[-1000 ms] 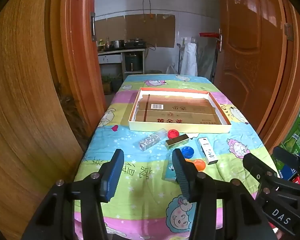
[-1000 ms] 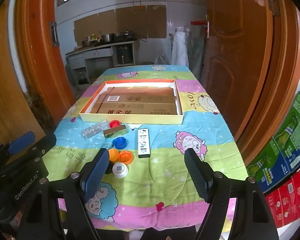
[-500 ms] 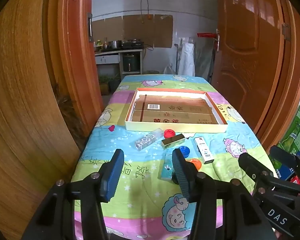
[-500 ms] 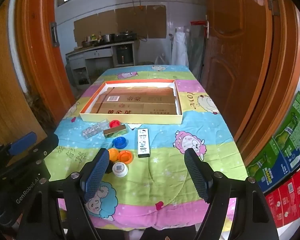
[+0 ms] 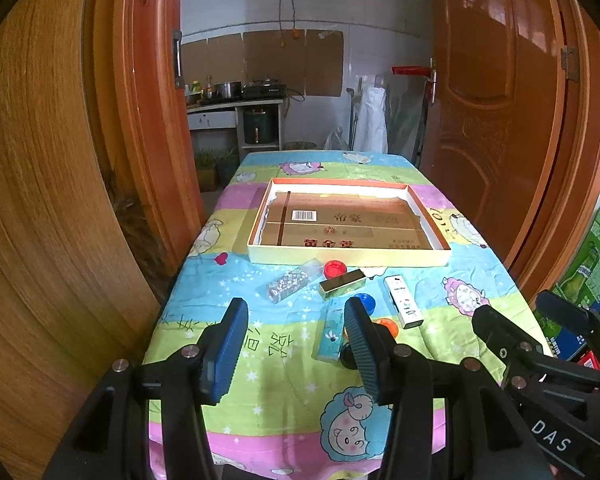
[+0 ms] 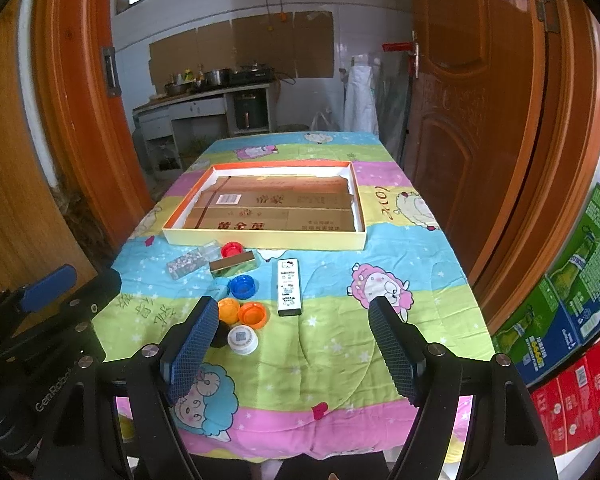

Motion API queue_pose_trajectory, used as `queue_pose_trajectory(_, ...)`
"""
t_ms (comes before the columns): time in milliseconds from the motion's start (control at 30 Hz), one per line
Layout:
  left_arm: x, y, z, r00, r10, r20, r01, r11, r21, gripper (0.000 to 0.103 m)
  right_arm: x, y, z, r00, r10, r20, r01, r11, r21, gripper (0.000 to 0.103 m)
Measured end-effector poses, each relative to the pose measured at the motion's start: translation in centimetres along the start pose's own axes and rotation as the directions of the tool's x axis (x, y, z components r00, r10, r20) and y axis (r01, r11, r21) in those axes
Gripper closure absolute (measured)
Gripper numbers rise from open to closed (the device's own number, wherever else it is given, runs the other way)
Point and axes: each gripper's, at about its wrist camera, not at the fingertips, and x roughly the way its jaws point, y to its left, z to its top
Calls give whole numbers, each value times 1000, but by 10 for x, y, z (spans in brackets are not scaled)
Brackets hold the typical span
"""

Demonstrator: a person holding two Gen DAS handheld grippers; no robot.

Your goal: Organize rigid objects

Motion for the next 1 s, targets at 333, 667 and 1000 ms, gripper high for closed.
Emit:
queue_pose_trajectory(333, 1, -4, 0, 1000, -5, 3, 5, 1000, 26, 52, 2, -8, -3, 1000, -8, -5, 8, 1000, 28, 24)
queue_pose_trajectory(667, 2, -1, -1, 1000, 6, 1, -6, 1000, 13, 52, 9, -7, -6, 1000, 15, -11, -15, 1000, 19, 24)
queue_pose_trajectory(1000, 1, -5, -3, 1000, -7, 4, 7, 1000, 18, 52, 4, -7, -7, 1000, 3, 18, -3, 1000, 4, 24)
